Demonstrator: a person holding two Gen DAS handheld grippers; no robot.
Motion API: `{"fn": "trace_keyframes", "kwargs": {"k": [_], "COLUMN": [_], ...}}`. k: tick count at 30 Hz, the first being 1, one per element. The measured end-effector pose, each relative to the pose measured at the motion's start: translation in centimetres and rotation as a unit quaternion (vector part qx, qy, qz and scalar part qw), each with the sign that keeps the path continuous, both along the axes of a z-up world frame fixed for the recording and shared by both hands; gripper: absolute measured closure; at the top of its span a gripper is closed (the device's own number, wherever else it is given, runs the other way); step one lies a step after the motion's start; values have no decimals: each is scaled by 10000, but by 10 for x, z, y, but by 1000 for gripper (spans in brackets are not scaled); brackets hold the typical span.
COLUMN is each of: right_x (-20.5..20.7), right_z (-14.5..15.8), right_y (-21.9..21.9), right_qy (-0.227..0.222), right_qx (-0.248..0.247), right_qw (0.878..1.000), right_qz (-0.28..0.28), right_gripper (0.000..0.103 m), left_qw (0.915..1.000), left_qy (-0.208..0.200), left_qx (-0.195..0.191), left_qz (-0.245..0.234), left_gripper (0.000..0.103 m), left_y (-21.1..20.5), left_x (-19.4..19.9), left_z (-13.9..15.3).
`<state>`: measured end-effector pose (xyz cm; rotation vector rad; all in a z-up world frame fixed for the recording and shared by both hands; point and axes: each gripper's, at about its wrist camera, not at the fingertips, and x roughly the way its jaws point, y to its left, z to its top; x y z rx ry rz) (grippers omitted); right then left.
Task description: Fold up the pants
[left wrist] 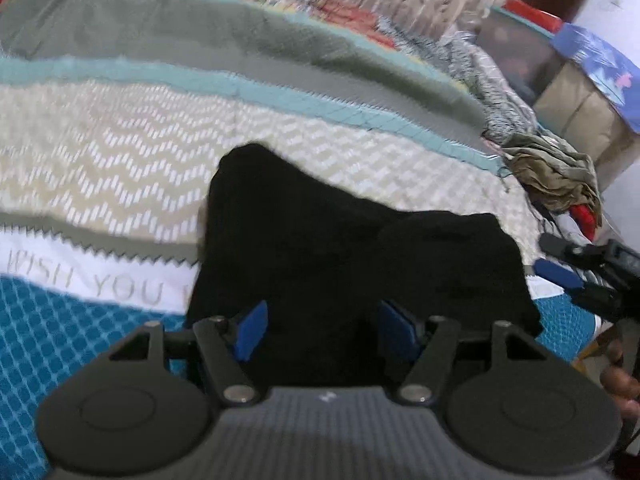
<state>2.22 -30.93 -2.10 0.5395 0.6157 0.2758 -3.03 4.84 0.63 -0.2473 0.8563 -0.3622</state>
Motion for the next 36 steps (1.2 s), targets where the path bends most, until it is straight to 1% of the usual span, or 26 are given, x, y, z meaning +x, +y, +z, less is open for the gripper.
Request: {"fn": "trace_keyframes", "kwargs": {"k": [2, 4, 6, 7, 8, 9, 10, 11, 13, 15, 17, 19, 20, 21, 22, 23, 24, 26, 27, 29, 31, 32, 34, 36], "right_x": [1, 4, 12, 19, 24, 28, 31, 33, 34, 31, 26, 21, 17, 15, 10, 6, 2, -6, -9, -11, -8, -7, -4, 0], "right_z": [-2, -8, -21, -32, -42, -51, -56, -58, -57, -55, -53, -48, -43, -40, -36, -32, -29, -22, -20, -21, -26, -31, -41, -47], "right_y": [15, 26, 35, 40, 41, 38, 33, 30, 26, 26, 22, 16, 16, 12, 4, -1, -6, -21, -28, -39, -47, -49, -50, -45], "right_qy": [-84, -20, 252, 490, 682, 762, 721, 739, 796, 745, 747, 758, 760, 754, 727, 688, 601, 431, 387, 404, 540, 638, 821, 979], "right_qx": [-297, -542, -791, -946, -1011, -974, -831, -739, -675, -745, -622, -409, -250, -57, 146, 262, 368, 537, 597, 609, 659, 784, 1035, 1103], "right_qw": [9991, 9973, 9947, 9924, 9908, 9908, 9925, 9931, 9931, 9928, 9938, 9946, 9949, 9950, 9950, 9953, 9959, 9969, 9969, 9972, 9963, 9949, 9912, 9888], "right_qz": [285, 497, 612, 614, 585, 541, 531, 530, 538, 573, 548, 574, 612, 658, 670, 634, 559, 386, 327, 180, 57, 29, 87, 216], "right_gripper": [54, 59, 60, 60, 61, 61, 61, 61, 61, 61, 60, 56, 48, 36, 30, 21, 16, 15, 14, 13, 13, 13, 13, 13], "left_qw": [9997, 9993, 9986, 9976, 9953, 9925, 9891, 9859, 9841, 9849, 9872, 9900, 9917, 9929, 9938, 9947, 9953, 9963, 9966, 9970, 9969, 9969, 9963, 9955], "left_qy": [-136, -127, -30, 51, 97, 14, -139, -234, -241, -211, -177, -110, -83, -89, -138, -216, -258, -300, -292, -158, 70, 161, 332, 499], "left_qx": [155, 282, 440, 646, 938, 1197, 1443, 1628, 1736, 1692, 1559, 1378, 1258, 1175, 1101, 1005, 926, 745, 650, 452, 213, 80, -109, -288], "left_qz": [-130, -228, -275, -239, -215, -247, -276, -304, -301, -291, -295, -274, -243, -183, -101, -5, 74, 305, 403, 609, 758, 772, 785, 747], "left_gripper": [40, 40, 40, 40, 40, 40, 38, 37, 37, 37, 38, 36, 34, 26, 21, 20, 20, 14, 9, 7, 7, 7, 6, 6], "left_y": [-8, -17, -25, -29, -34, -38, -42, -46, -49, -48, -43, -35, -29, -23, -15, -5, 4, 25, 35, 52, 66, 71, 76, 75], "left_x": [-1, 0, 1, 4, 7, 8, 7, 7, 6, 6, 4, 2, 1, 0, -3, -6, -8, -9, -8, -3, 5, 8, 14, 20], "left_z": [2, 1, -6, -12, -20, -25, -29, -31, -31, -29, -25, -19, -15, -11, -7, -1, 2, 8, 8, 5, -1, -5, -15, -24]}}
